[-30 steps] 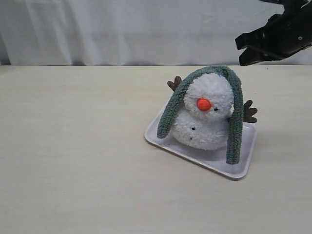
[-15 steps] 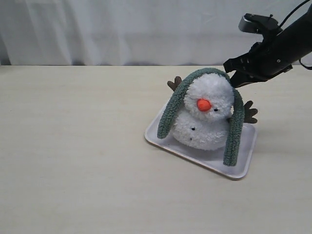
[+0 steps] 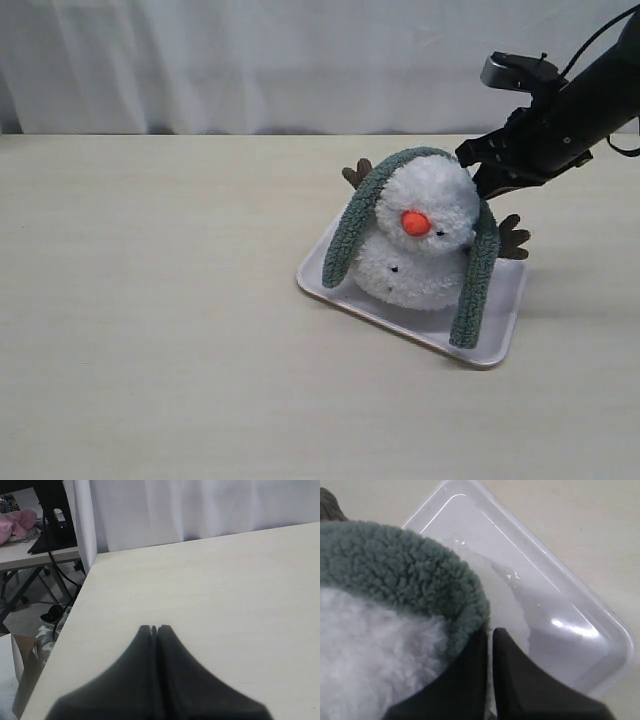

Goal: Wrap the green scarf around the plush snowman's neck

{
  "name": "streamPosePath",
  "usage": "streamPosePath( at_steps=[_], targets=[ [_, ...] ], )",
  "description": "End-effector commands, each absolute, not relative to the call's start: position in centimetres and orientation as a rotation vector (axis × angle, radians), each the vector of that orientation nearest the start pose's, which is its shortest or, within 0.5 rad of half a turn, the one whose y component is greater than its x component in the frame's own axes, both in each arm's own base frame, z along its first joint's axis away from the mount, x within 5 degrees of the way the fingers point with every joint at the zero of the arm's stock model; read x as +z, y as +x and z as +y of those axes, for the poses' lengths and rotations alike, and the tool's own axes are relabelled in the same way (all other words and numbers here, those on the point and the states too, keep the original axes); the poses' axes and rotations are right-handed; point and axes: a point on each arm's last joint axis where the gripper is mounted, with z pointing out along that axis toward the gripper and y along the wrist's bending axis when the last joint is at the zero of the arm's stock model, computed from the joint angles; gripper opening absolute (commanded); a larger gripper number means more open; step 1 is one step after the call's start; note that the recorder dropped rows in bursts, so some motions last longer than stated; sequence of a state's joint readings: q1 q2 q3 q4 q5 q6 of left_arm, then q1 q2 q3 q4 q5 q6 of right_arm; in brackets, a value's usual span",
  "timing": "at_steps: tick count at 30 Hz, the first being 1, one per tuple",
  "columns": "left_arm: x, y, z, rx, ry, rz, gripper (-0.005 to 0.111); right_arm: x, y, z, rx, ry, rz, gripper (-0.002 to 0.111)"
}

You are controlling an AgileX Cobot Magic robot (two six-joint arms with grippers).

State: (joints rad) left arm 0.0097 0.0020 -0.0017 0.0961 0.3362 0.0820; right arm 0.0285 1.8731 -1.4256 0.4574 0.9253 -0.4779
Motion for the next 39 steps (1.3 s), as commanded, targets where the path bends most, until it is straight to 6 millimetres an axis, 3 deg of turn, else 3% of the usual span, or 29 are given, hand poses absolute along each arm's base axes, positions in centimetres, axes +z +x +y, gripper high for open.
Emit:
streamPosePath(
  at_steps=[1, 4, 9, 12, 15, 16, 21, 25, 32, 39],
  targets=[
    [18.4, 5.4, 0.3, 0.157, 0.124, 1.804, 0.000, 25.7, 38.9, 4.3, 0.472, -0.433, 2.692, 0.004],
    [18.4, 5.4, 0.3, 0.157, 0.124, 1.804, 0.000, 26.7, 38.3, 4.4, 0.482, -0.451, 2.692, 0.007],
    [18.4, 5.4, 0.3, 0.155, 0.123, 1.804, 0.000, 29.5, 36.3, 4.5, 0.508, -0.446, 2.690, 0.037],
    [18.4, 5.4, 0.3, 0.155, 0.123, 1.804, 0.000, 29.9, 34.0, 4.4, 0.509, -0.419, 2.695, 0.040],
    [18.4, 5.4, 0.3, 0.155, 0.123, 1.804, 0.000, 28.4, 31.1, 4.3, 0.513, -0.399, 2.737, 0.041],
    [18.4, 5.4, 0.3, 0.155, 0.123, 1.804, 0.000, 27.2, 30.4, 4.2, 0.505, -0.405, 2.750, 0.046],
    [18.4, 5.4, 0.3, 0.155, 0.123, 1.804, 0.000, 22.2, 28.8, 4.4, 0.556, -0.338, 2.766, 0.060],
    [18.4, 5.4, 0.3, 0.155, 0.123, 1.804, 0.000, 21.0, 29.1, 5.1, 0.667, -0.348, 2.697, 0.059],
    [18.4, 5.4, 0.3, 0.157, 0.124, 1.804, 0.000, 18.5, 30.1, 4.7, 0.609, -0.325, 2.754, 0.059],
    [18.4, 5.4, 0.3, 0.157, 0.124, 1.804, 0.000, 17.4, 31.1, 4.6, 0.586, -0.235, 2.733, 0.059]
  ],
)
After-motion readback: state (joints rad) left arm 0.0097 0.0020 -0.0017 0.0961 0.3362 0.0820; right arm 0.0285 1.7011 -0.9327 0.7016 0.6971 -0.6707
